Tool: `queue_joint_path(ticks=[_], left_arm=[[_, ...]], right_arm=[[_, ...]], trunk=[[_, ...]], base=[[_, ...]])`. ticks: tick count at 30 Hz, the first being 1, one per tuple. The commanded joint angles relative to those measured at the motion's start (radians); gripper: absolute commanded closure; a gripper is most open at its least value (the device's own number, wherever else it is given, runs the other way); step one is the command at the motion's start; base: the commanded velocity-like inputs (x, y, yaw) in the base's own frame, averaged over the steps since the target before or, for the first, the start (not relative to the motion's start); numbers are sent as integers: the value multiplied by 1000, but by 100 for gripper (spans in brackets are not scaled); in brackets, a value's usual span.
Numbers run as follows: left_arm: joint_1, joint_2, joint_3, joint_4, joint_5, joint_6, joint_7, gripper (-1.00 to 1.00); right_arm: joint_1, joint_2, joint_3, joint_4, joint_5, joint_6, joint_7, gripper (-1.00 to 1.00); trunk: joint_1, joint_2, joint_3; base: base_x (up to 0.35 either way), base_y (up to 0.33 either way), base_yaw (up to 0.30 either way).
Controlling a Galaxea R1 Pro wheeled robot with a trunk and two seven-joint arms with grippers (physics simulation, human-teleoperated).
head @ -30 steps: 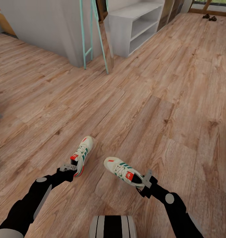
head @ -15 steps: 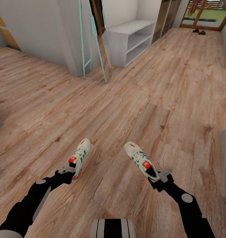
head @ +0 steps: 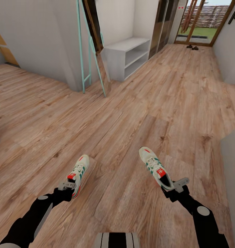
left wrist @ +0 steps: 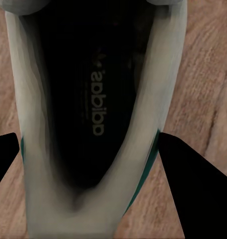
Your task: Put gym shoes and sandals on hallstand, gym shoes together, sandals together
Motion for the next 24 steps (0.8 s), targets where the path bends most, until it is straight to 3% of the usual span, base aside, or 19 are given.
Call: queue_joint_path(ticks=[1, 9, 14, 15, 17, 19, 21, 22, 24], left_arm=[[0, 0, -2, 9, 4, -3, 3, 100], [14, -2, -1, 169, 10, -179, 60, 100], [20, -4, 0, 319, 20, -350, 116, 100], [21, -6, 0, 426, 36, -484, 152, 100], [22, -5, 0, 489, 53, -553, 177, 100], [43, -1, 0, 623, 122, -700, 230, 100], [73, 1, 0, 647, 153, -756, 239, 100], [108, -2, -2, 650, 173, -795, 243, 100], [113, -3, -2, 650, 175, -800, 244, 100]], right_arm=[[-1, 2, -13, 0, 10, -5, 6, 100], [16, 14, -112, 11, 9, -10, 7, 100], [46, 37, -220, 29, 9, -38, 10, 100], [62, 46, -295, 53, 9, -88, 11, 100], [69, 48, -329, 80, 9, -125, 12, 100], [78, 51, -396, 166, 10, -234, 9, 100], [84, 52, -441, 188, 10, -292, 8, 100], [94, 52, -504, 195, 10, -334, 9, 100], [96, 52, -519, 195, 10, -339, 10, 100]], trunk=[[-1, 0, 5], [-4, 2, 48], [-6, 3, 75], [-7, 3, 80], [-8, 4, 91], [-9, 4, 102], [-10, 5, 111], [-10, 5, 116], [-11, 5, 124]], base=[[0, 0, -112], [0, 0, -72], [0, 0, -12], [0, 0, -2], [0, 0, -1], [0, 0, 0], [0, 0, 0], [0, 0, 0], [0, 0, 0]])
